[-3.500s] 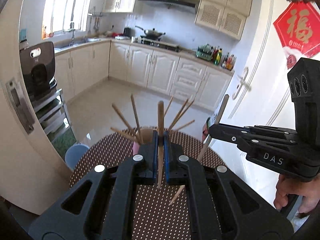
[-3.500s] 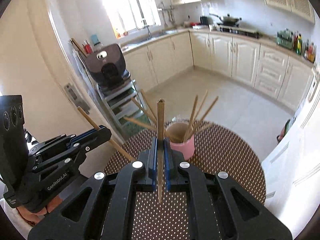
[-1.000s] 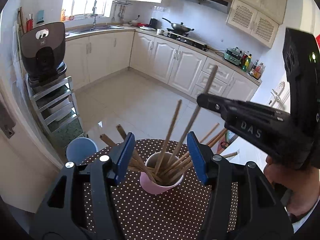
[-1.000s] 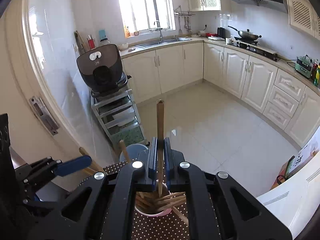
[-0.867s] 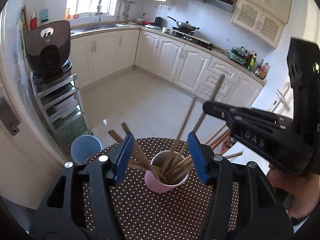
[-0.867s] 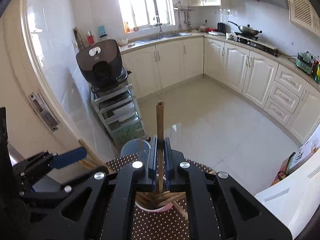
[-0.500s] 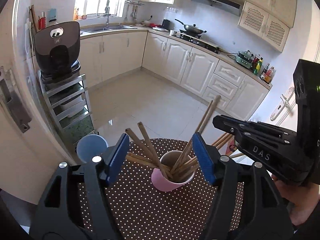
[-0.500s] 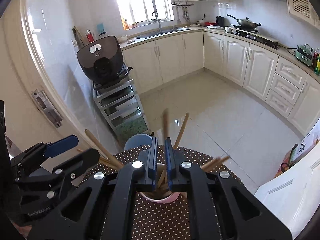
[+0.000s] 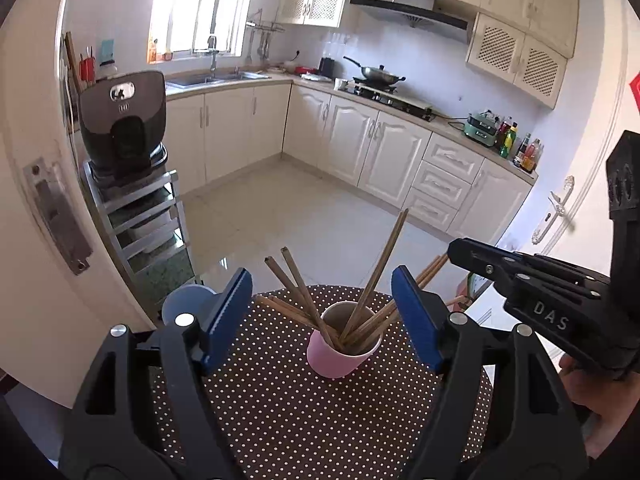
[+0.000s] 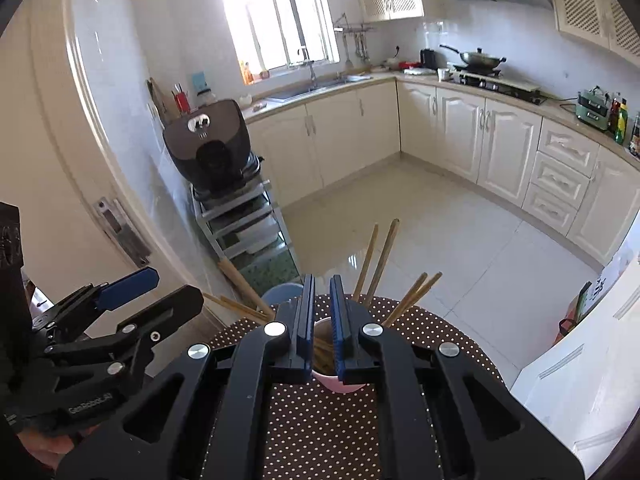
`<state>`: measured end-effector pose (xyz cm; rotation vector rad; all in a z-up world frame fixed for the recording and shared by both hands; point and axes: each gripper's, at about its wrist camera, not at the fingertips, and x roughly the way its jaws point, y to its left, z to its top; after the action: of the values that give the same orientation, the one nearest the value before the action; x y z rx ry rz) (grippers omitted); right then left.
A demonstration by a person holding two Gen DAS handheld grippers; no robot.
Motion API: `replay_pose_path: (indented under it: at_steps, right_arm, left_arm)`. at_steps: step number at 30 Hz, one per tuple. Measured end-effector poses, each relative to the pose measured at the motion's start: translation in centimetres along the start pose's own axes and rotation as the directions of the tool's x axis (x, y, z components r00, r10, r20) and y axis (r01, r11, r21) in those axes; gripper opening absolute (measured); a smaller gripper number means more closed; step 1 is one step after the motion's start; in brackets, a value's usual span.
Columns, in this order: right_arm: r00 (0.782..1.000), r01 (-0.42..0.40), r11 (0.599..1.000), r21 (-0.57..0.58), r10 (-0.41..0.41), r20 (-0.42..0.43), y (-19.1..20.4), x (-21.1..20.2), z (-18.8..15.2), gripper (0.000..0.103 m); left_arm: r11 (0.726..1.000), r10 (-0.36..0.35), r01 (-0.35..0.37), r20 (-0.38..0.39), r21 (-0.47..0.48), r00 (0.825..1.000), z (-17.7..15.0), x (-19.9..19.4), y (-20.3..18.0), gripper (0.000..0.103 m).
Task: Organize utensils
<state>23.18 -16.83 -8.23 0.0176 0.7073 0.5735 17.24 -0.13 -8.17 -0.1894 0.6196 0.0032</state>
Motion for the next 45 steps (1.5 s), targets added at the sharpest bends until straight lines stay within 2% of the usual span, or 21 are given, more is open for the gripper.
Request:
replay_pose_path:
  at_steps: [8,15,19,24,29,37,45]
  right_arm:
    - [0.996,0.04,0.999,0.017,-0.042,0.075,1.7,-5.3,-1.3,0.009]
    - [0.987,0.092,0.995,0.035,-0.096,0.129,3.4,-9.3,-3.2,0.019]
    - [0.978,0.12,0.992,0.038,-0.125,0.165,4.3,-11.3,-4.1,0.03]
    - [0.965,0.143,0.989,0.046,-0.149,0.214,5.7,-14.0,-5.5,0.038]
    - [0.953,0.16,0.986,0.037,-0.164,0.256,6.6,-15.7,-6.3,0.043]
    - [0.936,0.186,0.982,0.016,-0.182,0.301,7.1,-17.6,-7.2,0.058]
    - [0.921,0.18,0.983,0.03,-0.179,0.346,6.8,-18.5,-7.3,0.062]
  left_arm:
    - [1.0,0.005,-0.005,0.03,0.015,1.0,-0.1,-3.7,0.1,0.076]
    - [0.999,-0.026,0.023,0.071,0.044,0.997,-0.4,-7.4,-0.3,0.079]
    - [0.997,-0.034,0.027,0.104,0.068,0.994,-0.7,-9.8,-0.6,0.081]
    - [0.995,-0.043,0.029,0.142,0.099,0.989,-1.1,-12.7,-0.7,0.083]
    - [0.993,-0.054,0.034,0.17,0.117,0.984,-1.6,-14.8,-1.1,0.085]
    - [0.992,-0.037,0.007,0.245,0.124,0.969,-2.3,-17.7,-1.9,0.09]
    - [0.99,0.001,-0.042,0.289,0.136,0.957,-2.7,-19.3,-2.7,0.092]
